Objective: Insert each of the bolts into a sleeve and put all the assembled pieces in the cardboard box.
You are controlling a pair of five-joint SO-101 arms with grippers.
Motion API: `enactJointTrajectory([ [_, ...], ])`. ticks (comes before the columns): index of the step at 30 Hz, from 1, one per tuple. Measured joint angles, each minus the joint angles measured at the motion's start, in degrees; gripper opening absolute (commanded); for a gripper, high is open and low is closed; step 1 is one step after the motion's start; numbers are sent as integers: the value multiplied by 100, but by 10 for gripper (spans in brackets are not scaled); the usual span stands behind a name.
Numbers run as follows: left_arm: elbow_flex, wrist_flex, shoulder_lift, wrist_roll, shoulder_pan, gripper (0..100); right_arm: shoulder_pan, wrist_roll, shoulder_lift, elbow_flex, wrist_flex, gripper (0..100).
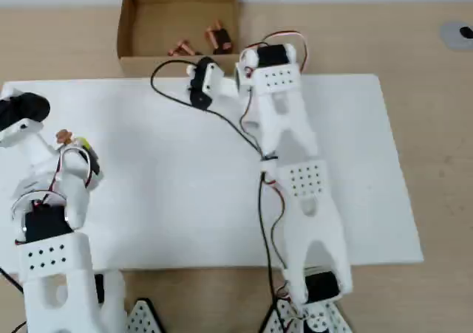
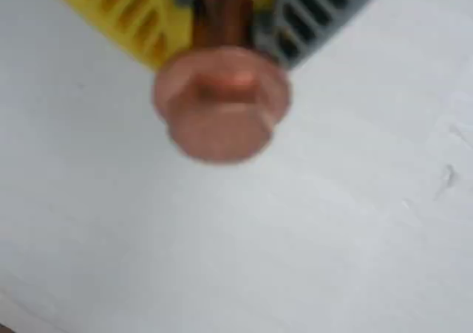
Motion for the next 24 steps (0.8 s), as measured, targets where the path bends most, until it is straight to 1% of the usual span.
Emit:
enactJointTrajectory([
  [21,0,62,0,0,0,7,0,0,-18,229,0,187],
  [24,0,62,0,0,0,7,0,0,-18,229,0,145],
])
